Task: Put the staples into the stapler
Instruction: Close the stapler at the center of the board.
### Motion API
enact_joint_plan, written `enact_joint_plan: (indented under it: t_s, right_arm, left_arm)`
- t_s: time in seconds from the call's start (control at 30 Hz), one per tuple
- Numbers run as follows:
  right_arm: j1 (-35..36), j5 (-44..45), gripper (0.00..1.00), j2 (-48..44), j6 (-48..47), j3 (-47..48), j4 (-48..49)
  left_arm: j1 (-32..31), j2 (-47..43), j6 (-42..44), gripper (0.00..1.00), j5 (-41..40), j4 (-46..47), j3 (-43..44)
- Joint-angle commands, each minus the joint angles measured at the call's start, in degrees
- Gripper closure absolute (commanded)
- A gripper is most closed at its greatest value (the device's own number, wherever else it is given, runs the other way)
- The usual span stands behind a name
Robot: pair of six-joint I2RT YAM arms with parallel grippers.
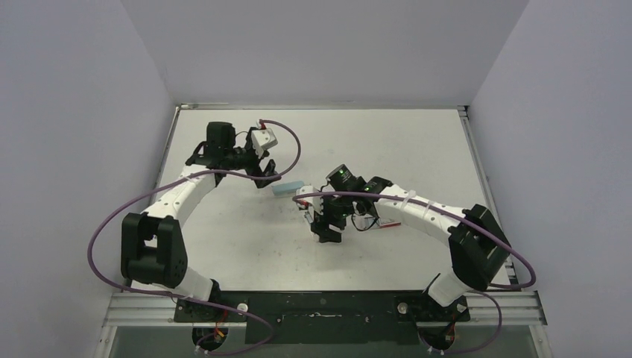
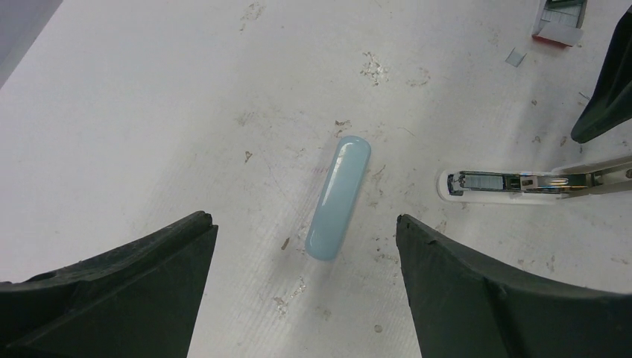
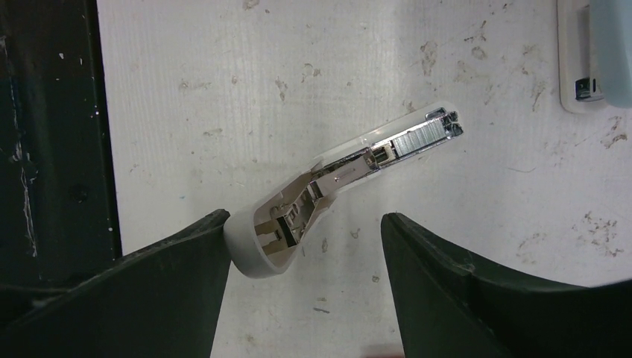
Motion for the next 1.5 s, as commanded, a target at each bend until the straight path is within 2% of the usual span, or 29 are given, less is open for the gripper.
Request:
enact_joint_plan:
  t_s: [0.0, 0.33, 0.53, 0.8, 1.0, 1.1, 1.17, 1.27, 1.47]
  right_arm:
    - [0.37, -1.61, 0.31, 1.54, -1.84, 4.68, -1.42]
    - [0.31, -5.04, 0.46, 7.78, -6.06, 11.55, -8.74]
    - [-0.62, -8.05, 0.51, 11.82, -7.48, 15.2, -12.41]
    - [-5.85, -14.05, 0.57, 19.18, -10.82, 23.24, -20.23]
    - [-8.8, -19.63, 0.7, 26.5, -14.9, 30.51, -28.11]
    - [-9.16, -20.52, 0.72, 29.07, -15.63, 32.39, -29.87]
    - [-9.4, -20.24, 0.7, 30.09, -15.62, 32.82, -29.95]
    - [-10.16, -19.77, 0.59, 30.97, -13.41, 33.11, -27.99]
    - [-10.66, -16.66, 0.28, 30.13, -5.72, 33.61, -22.64]
  left_arm:
    - [1.26, -2.98, -1.15, 0.11, 2.84, 3.82, -1.47]
    - [3.04, -6.06, -0.95, 0.11, 3.85, 3.83, -3.48]
    - [3.7, -7.96, -0.59, 0.11, 4.08, 3.39, -4.67]
    - [5.25, -10.71, -0.74, 0.11, 4.59, 3.51, -7.62]
    - [6.64, -12.89, -1.17, 0.1, 5.39, 3.92, -9.8]
    - [7.21, -13.89, -1.2, 0.1, 5.61, 4.0, -10.61]
    - [7.56, -14.39, -1.17, 0.1, 5.77, 3.98, -10.78]
    - [7.86, -14.49, -1.09, 0.1, 5.99, 3.84, -10.9]
    - [7.89, -13.54, -1.83, 0.11, 5.89, 4.71, -11.51]
